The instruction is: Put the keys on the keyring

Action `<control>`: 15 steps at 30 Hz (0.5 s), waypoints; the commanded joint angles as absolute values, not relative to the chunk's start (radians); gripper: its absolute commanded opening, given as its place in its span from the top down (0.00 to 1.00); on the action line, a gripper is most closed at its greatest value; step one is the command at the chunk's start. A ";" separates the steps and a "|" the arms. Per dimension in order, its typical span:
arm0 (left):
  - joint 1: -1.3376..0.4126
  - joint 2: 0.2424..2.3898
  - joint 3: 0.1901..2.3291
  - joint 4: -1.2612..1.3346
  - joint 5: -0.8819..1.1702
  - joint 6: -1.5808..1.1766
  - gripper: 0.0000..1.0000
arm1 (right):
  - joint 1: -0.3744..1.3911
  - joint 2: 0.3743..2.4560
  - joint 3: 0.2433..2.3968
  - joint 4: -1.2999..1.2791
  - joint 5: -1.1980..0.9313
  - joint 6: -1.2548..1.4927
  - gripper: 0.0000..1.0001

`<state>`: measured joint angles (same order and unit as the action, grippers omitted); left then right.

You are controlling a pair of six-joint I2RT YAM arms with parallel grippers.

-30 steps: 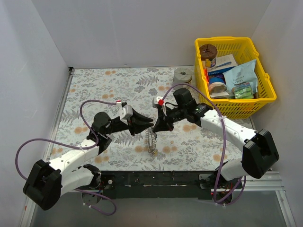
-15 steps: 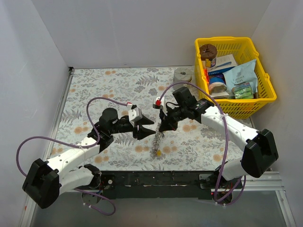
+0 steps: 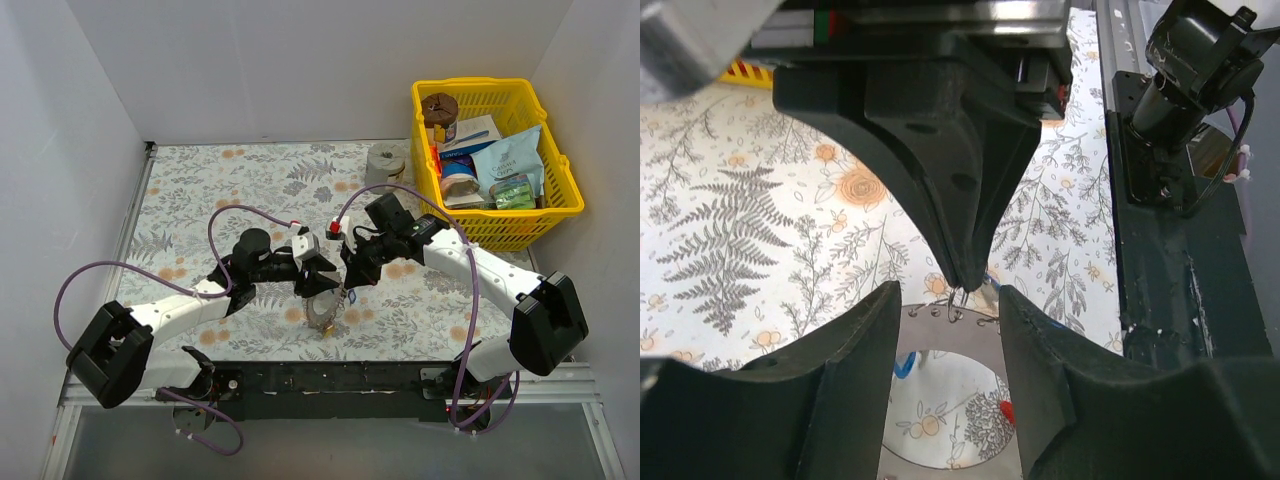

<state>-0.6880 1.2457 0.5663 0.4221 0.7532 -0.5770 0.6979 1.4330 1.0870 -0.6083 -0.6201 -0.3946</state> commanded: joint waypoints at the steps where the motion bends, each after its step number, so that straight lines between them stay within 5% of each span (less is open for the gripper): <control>1: -0.693 1.244 0.542 0.540 0.778 -0.583 0.57 | 0.701 1.402 1.088 -0.600 -0.624 -0.393 0.99; 15: -0.693 1.310 0.486 0.638 0.819 -0.581 0.59 | 0.701 1.407 1.095 -0.594 -0.630 -0.397 0.99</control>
